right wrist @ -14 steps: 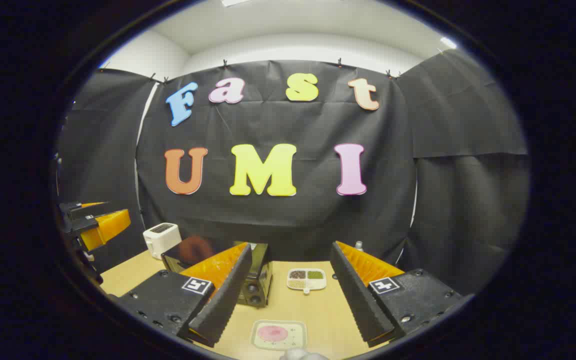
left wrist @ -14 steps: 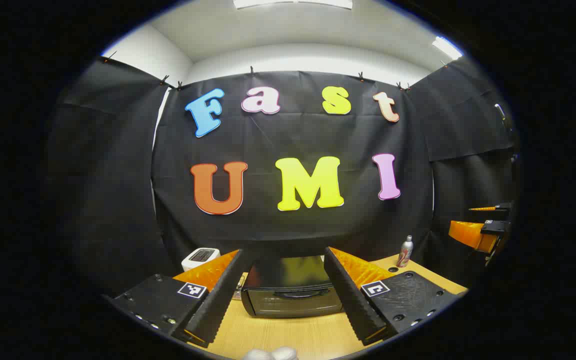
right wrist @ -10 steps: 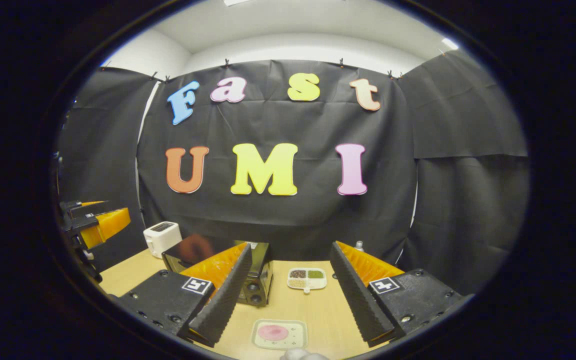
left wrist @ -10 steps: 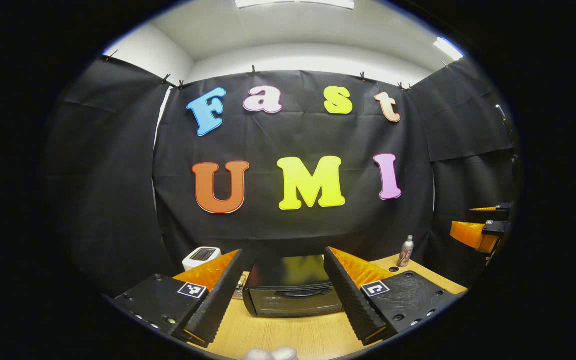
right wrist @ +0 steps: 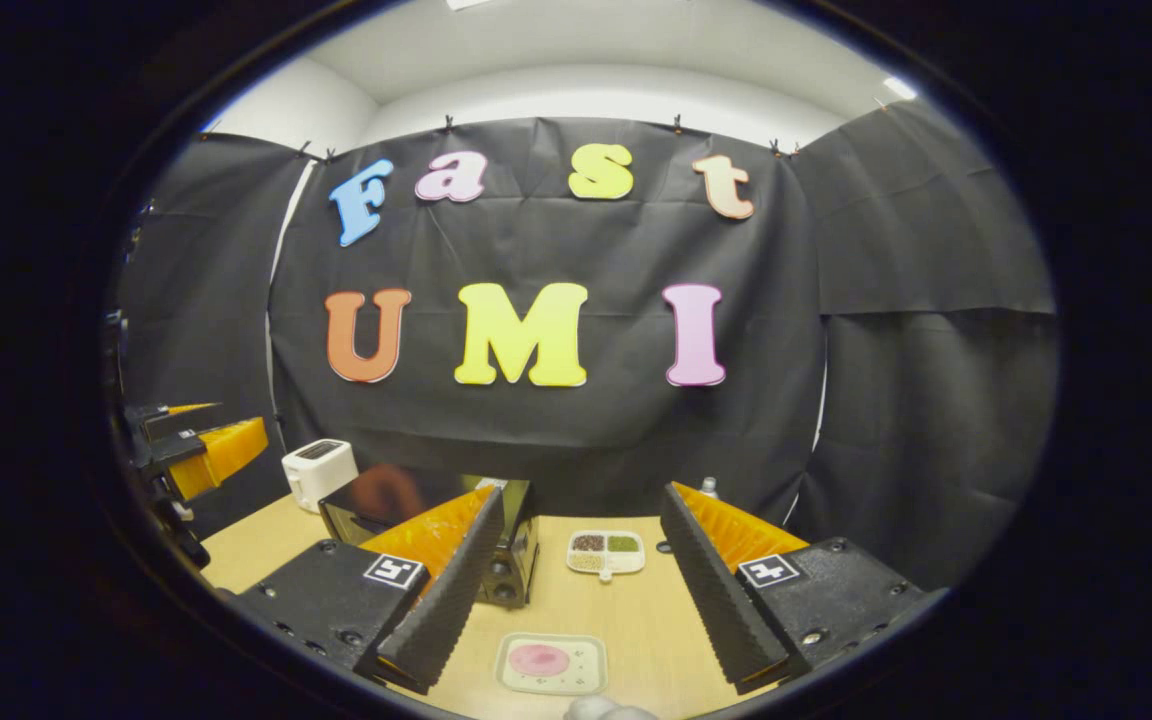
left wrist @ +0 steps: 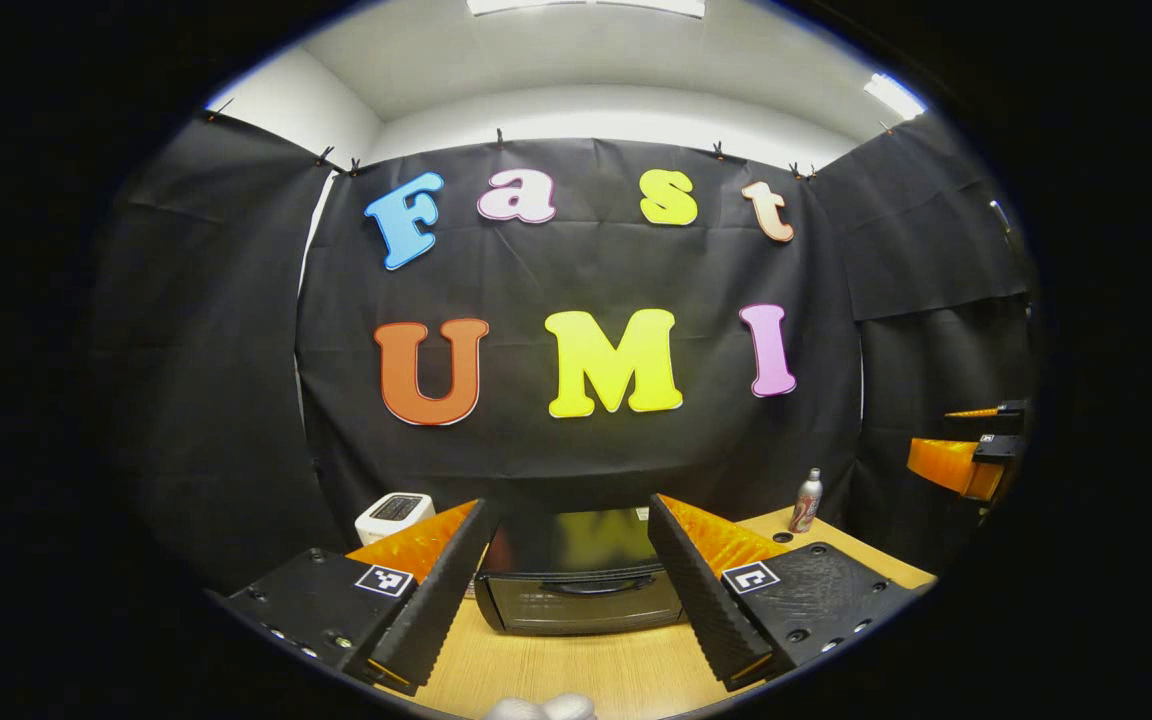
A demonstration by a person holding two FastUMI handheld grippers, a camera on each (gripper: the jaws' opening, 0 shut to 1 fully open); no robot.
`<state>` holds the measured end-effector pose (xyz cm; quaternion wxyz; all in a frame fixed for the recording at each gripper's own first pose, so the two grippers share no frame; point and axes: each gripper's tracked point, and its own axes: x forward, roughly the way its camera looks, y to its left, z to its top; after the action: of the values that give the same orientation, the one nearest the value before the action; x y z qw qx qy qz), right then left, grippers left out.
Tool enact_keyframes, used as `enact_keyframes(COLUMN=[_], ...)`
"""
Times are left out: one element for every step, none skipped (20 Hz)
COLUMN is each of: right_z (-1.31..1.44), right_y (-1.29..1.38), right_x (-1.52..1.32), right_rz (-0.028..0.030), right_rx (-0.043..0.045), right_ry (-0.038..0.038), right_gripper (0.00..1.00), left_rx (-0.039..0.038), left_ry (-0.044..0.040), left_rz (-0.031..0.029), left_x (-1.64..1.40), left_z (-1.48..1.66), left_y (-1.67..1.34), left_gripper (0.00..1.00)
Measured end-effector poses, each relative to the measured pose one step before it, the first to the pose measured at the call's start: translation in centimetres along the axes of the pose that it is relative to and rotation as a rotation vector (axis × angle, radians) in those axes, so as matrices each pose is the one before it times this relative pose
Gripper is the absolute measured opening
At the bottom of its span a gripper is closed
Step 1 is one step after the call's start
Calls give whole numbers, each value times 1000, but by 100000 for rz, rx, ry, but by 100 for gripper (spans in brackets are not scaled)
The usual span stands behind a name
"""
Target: Open the electric oven with the left hand, put the food in, and close the electric oven.
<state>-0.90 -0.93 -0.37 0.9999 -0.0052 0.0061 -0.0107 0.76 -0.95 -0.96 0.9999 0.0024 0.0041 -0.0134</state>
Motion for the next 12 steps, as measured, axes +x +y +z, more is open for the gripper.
enact_keyframes(right_z=[-6, 141, 179, -86, 60, 51, 101, 8, 61, -36, 18, 41], right_y=[-211, -188, -269, -87, -225, -212, -156, -161, -178, -169, -232, -240], right_x=[-5, -20, 19, -19, 34, -14, -66, -88, -33, 51, -50, -90], right_rz=[-162, -335, -352, -129, -409, -335, -434, -380, -385, -545, -499, -853], right_rx=[-440, -207, 7, 71, -173, -386, -300, -216, -98, -370, -342, -34], right_ry=[203, 22, 92, 196, 299, 349, 257, 210, 180, 539, 453, 211], right_gripper=[99, 99, 99, 99, 96, 96, 96, 96, 99, 96, 96, 97], left_rx=[-11, -236, -569, -446, -138, -231, -723, -848, -738, -478, -607, -124], left_ry=[177, 681, 404, 375, 1005, 1543, 1730, 1792, 1731, 1179, 3705, 1585], left_rz=[-360, -656, -457, -330, -274, -91, -374, -465, -281, 61, 536, 325], left_x=[275, 221, 410, 397, 644, 581, 857, 821, 902, 900, 944, 1105], left_z=[-312, -575, -552, -384, -690, -945, -1072, -1057, -1112, -916, -1465, -1149], left_y=[-200, -180, -252, -118, -79, -58, -138, -221, -168, -78, 60, -19], left_gripper=[96, 96, 96, 96, 96, 96, 96, 96, 97, 96, 96, 96])
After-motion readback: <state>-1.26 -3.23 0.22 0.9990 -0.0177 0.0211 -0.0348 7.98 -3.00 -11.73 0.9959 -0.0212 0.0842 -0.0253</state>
